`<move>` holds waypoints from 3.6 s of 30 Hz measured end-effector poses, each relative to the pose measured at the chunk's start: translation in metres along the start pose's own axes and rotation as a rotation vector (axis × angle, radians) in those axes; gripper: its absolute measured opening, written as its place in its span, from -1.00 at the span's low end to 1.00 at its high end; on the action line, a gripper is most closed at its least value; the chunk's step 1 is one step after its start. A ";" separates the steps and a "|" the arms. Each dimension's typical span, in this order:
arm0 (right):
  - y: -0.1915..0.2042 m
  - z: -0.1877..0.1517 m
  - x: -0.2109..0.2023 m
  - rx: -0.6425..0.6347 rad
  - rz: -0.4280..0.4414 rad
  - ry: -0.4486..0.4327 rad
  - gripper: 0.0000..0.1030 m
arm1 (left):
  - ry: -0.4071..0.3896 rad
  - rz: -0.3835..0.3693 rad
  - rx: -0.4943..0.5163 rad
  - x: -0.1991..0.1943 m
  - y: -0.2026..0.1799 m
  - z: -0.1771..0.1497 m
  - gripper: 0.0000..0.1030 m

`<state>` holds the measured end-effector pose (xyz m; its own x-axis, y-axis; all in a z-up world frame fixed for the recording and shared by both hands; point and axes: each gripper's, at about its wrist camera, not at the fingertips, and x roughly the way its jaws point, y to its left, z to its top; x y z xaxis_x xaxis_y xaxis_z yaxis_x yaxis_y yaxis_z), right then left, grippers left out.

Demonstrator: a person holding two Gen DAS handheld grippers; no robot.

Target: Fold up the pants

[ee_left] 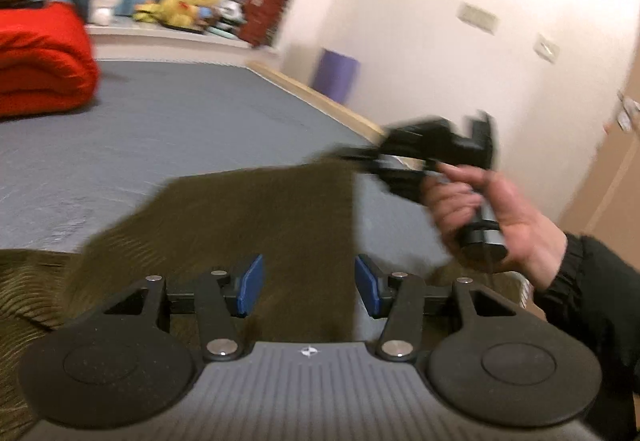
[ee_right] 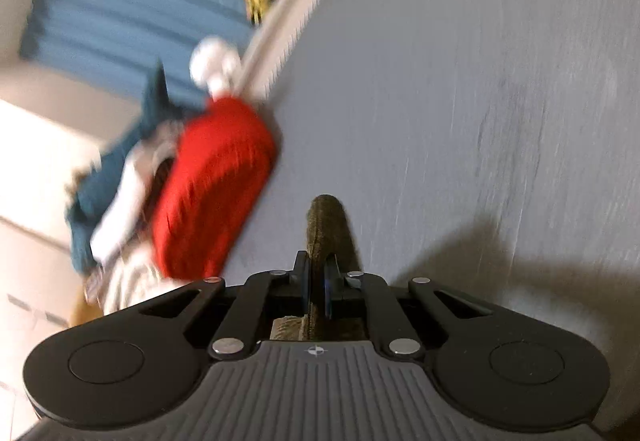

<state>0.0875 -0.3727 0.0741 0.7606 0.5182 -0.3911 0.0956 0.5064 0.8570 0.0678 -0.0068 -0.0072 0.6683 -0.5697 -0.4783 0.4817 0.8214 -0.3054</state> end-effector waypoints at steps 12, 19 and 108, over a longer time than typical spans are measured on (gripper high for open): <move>-0.173 0.121 -0.145 0.275 -0.478 -0.713 -0.79 | -0.040 0.266 -0.237 -0.032 0.093 0.021 0.11; -0.159 0.120 -0.108 0.200 -0.576 -0.557 0.24 | -0.099 0.562 -0.473 -0.076 0.199 0.026 0.54; -0.164 0.091 -0.186 -0.439 -0.775 -0.144 -0.34 | 0.242 0.636 -0.048 -0.141 0.040 -0.007 0.36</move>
<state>-0.0113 -0.6145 0.0373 0.6606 -0.1546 -0.7346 0.3840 0.9104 0.1538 -0.0114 0.1060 0.0420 0.6649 0.0419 -0.7457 0.0076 0.9980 0.0629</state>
